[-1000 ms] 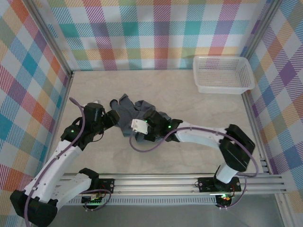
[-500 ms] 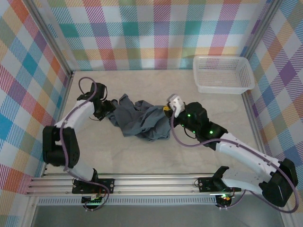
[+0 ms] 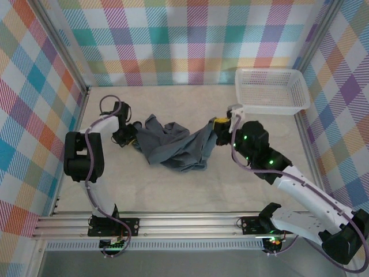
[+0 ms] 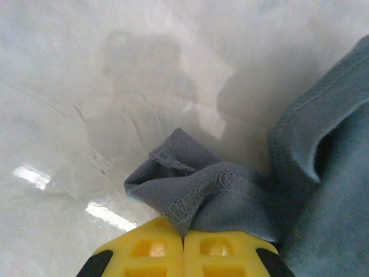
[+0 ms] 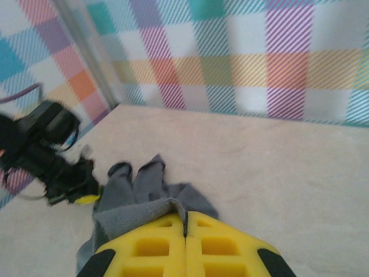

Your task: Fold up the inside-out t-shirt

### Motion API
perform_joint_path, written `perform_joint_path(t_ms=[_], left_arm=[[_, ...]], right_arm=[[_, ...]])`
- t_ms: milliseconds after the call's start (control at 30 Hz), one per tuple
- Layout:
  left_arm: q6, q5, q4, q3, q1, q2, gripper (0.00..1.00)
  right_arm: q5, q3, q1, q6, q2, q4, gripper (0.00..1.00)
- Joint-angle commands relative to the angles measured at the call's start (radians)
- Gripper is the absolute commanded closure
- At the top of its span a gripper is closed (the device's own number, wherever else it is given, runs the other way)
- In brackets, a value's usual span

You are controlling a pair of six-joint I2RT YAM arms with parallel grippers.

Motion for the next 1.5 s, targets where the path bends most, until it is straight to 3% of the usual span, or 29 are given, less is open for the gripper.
perform_joint_path(t_ms=[0,67,233,300,533,700,833,900,1000,1067,1133,1333,1400,1467], left_arm=[[0.020,0.001,-0.073,0.127,0.069,-0.192,1.00],[0.034,0.030,-0.111,0.237,0.103,-0.265,1.00],[0.098,0.114,-0.301,0.628,0.132,-0.283,1.00],[0.101,0.155,-0.342,0.697,0.131,-0.294,1.00],[0.121,0.269,-0.219,0.593,0.114,-0.484,1.00],[0.148,0.312,-0.194,0.551,0.079,-0.524,1.00],[0.136,0.356,-0.049,0.280,0.026,-0.577,1.00],[0.091,0.324,0.047,0.073,-0.047,-0.632,1.00],[0.054,0.203,0.150,-0.228,-0.253,-0.737,0.99],[0.012,0.105,0.147,-0.352,-0.364,-0.791,0.83],[-0.024,0.052,0.122,-0.419,-0.370,-0.826,0.76],[0.113,-0.125,-0.082,-0.286,-0.361,-0.725,0.56],[0.145,-0.126,-0.115,-0.250,-0.378,-0.694,0.57],[0.160,-0.167,-0.132,-0.234,-0.452,-0.685,0.58]], right_arm=[[0.252,0.250,-0.111,0.302,0.036,-0.219,1.00],[0.191,0.427,-0.221,0.386,0.109,-0.363,1.00],[0.120,0.666,-0.349,0.427,0.212,-0.376,1.00],[0.125,0.736,-0.377,0.440,0.228,-0.408,1.00],[0.120,0.758,-0.390,0.395,0.162,-0.384,1.00],[0.124,0.699,-0.390,0.399,0.122,-0.410,1.00],[0.131,0.530,-0.391,0.429,0.083,-0.416,1.00],[0.128,0.392,-0.391,0.468,0.049,-0.421,1.00],[0.134,0.219,-0.393,0.537,0.003,-0.481,1.00],[0.134,0.168,-0.397,0.555,-0.008,-0.526,1.00],[0.129,0.162,-0.398,0.542,-0.005,-0.545,1.00],[0.132,0.233,-0.399,0.489,0.090,-0.612,1.00],[0.126,0.262,-0.399,0.486,0.124,-0.645,1.00],[0.110,0.269,-0.399,0.483,0.142,-0.653,1.00]])
